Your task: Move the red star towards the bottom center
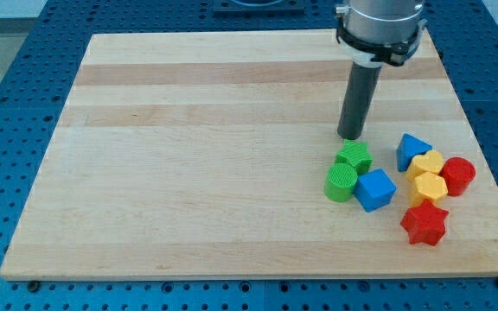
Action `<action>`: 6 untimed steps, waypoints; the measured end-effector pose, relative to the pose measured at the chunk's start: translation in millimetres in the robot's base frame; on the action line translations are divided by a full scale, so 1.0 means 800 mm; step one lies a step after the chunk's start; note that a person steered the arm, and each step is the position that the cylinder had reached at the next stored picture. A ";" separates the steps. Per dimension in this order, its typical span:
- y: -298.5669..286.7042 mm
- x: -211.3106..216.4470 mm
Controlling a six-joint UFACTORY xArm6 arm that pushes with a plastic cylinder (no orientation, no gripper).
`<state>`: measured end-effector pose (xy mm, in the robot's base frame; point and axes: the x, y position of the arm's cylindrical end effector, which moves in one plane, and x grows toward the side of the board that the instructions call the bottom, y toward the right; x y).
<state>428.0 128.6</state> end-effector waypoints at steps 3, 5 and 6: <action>0.130 -0.013; 0.197 0.101; 0.118 0.151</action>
<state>549.0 223.1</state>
